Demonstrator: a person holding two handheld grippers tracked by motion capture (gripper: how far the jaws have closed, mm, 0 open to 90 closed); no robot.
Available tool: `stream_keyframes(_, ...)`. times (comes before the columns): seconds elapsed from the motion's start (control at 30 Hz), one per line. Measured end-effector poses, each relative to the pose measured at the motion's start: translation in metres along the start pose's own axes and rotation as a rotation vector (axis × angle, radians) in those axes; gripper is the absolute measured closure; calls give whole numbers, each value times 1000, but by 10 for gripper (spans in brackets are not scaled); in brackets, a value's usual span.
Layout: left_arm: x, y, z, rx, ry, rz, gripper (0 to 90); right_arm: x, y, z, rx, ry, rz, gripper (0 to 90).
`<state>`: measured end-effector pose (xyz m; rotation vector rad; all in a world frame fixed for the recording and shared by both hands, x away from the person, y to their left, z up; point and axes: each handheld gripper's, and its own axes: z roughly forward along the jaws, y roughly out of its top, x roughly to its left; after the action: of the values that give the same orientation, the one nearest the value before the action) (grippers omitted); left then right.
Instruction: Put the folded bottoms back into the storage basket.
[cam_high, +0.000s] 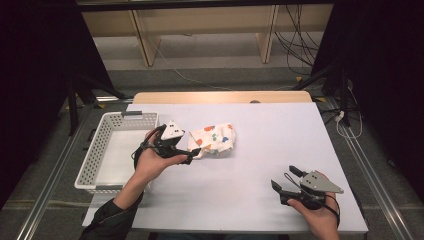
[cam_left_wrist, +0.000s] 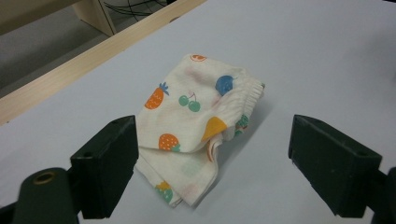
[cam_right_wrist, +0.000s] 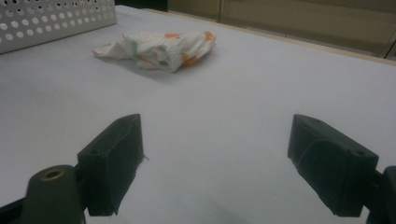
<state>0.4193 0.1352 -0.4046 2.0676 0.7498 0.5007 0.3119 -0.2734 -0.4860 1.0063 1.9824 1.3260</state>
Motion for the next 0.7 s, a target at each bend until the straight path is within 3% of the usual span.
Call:
stream_keyframes(0.4,-4,3,20,42,-16,15,155,0,0,-1,4,-3,0,189)
stream_keyframes(0.7,-6,6,38,87,-4,65,159,0,0,0,0,0,0,189)
